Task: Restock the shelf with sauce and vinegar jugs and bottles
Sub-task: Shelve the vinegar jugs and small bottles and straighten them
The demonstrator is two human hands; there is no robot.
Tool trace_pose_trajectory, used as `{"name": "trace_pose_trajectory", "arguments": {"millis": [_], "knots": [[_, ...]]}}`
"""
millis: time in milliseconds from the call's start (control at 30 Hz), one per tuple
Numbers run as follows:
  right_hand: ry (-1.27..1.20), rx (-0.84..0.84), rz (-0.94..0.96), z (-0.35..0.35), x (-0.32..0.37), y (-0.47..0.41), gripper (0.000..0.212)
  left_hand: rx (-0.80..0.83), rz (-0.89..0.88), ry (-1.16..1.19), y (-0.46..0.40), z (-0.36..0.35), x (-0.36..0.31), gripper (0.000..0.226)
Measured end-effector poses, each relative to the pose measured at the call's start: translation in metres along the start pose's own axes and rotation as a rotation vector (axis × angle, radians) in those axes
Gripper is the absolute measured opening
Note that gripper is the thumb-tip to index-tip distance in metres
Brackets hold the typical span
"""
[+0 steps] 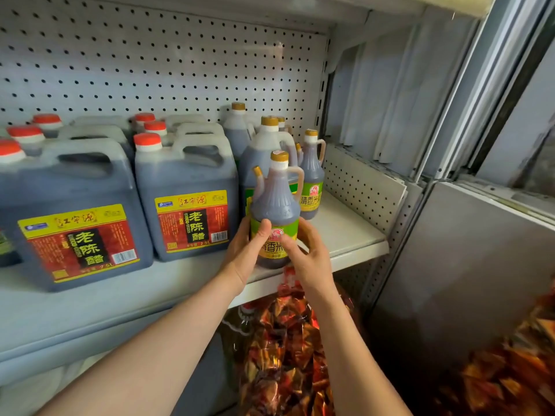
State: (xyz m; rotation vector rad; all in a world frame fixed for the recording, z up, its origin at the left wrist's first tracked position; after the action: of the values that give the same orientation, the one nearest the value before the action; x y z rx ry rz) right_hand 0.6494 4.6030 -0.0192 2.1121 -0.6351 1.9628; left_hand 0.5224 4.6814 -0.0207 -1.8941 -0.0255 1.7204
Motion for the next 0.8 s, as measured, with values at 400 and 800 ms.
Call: {"name": "trace_pose_trajectory", "arguments": {"millis": [400, 800], "knots": [[0.230, -0.117, 0.023, 0.029, 0.010, -0.004, 0.068, 0.172, 0.018, -0.274, 0.001, -0.011, 0.000, 0.069], [0.361, -0.247, -0.092, 0.102, 0.001, -0.082, 0.071, 0.173, 0.144, -0.184, -0.003, -0.010, 0.016, 0.093]]}}
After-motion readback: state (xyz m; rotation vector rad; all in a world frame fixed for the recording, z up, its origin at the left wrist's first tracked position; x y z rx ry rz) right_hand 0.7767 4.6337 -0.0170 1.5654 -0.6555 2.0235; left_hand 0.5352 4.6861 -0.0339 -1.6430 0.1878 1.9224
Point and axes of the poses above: each hand's wrist, its own y-axis away from the middle knuckle, its own z-axis out of the back of the hand, x = y × z, the point moved 6 cm from there along -y, towards the middle knuckle, and after that the axes turned 12 degrees about -z, right-handed, at the moved point
